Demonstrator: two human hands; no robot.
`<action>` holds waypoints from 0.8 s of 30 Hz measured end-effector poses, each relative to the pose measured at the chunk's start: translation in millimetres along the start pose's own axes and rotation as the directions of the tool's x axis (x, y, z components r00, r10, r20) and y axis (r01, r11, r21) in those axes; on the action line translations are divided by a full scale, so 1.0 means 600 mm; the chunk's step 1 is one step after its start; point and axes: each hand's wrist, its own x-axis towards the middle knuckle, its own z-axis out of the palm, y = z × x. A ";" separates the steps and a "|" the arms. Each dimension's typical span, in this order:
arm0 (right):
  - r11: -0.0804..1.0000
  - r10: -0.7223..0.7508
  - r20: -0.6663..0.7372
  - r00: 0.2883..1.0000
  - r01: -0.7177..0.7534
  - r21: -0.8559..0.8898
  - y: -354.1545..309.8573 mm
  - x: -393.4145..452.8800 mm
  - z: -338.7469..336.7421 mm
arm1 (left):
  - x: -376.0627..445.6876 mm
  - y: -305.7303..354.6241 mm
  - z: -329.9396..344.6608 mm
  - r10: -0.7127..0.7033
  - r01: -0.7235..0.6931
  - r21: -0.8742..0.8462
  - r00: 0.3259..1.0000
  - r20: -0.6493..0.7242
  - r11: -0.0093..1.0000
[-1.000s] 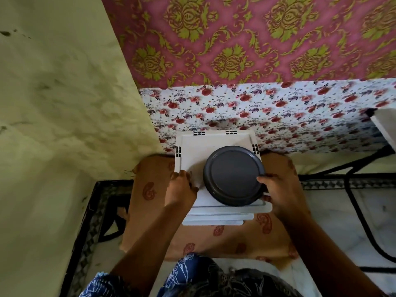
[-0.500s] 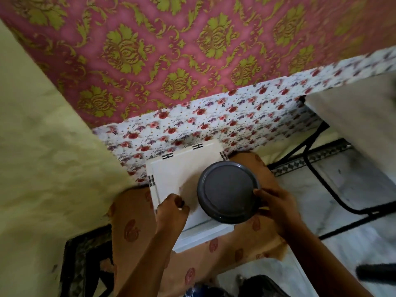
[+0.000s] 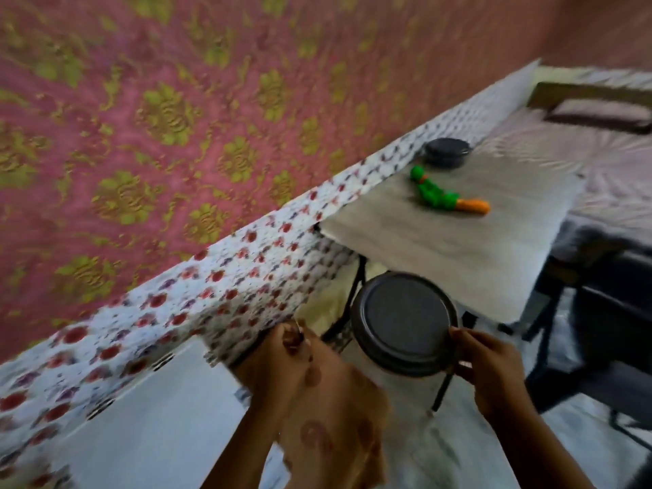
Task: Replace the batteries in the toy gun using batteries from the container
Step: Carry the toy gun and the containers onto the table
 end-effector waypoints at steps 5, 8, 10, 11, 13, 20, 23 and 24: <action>0.996 0.014 -0.081 0.997 -0.007 0.087 -0.055 0.085 -0.149 | 0.007 0.111 0.156 0.069 -0.065 -0.077 0.996 0.050 0.995; 0.994 -0.016 -0.113 0.993 0.028 0.107 -0.085 0.133 -0.240 | 0.001 0.174 0.258 0.115 -0.109 -0.110 0.992 0.054 0.988; 0.994 -0.043 -0.138 0.989 0.056 0.091 -0.100 0.157 -0.287 | 0.000 0.200 0.313 0.125 -0.110 -0.139 0.987 0.104 0.984; 0.993 -0.051 -0.161 0.986 0.068 0.101 -0.107 0.170 -0.316 | -0.007 0.224 0.342 0.152 -0.135 -0.139 0.981 0.120 0.981; 0.990 -0.054 -0.194 0.980 0.077 0.115 -0.117 0.198 -0.365 | -0.014 0.267 0.392 0.198 -0.179 -0.142 0.971 0.131 0.973; 0.987 -0.007 -0.276 0.961 0.051 0.154 -0.133 0.284 -0.471 | -0.002 0.351 0.513 0.226 -0.177 -0.257 0.957 0.179 0.950; 0.987 0.005 -0.285 0.959 0.041 0.154 -0.131 0.336 -0.483 | 0.026 0.362 0.543 0.225 -0.182 -0.241 0.960 0.164 0.953; 0.988 0.007 -0.277 0.961 0.037 0.151 -0.133 0.354 -0.482 | 0.038 0.365 0.552 0.223 -0.185 -0.228 0.963 0.153 0.956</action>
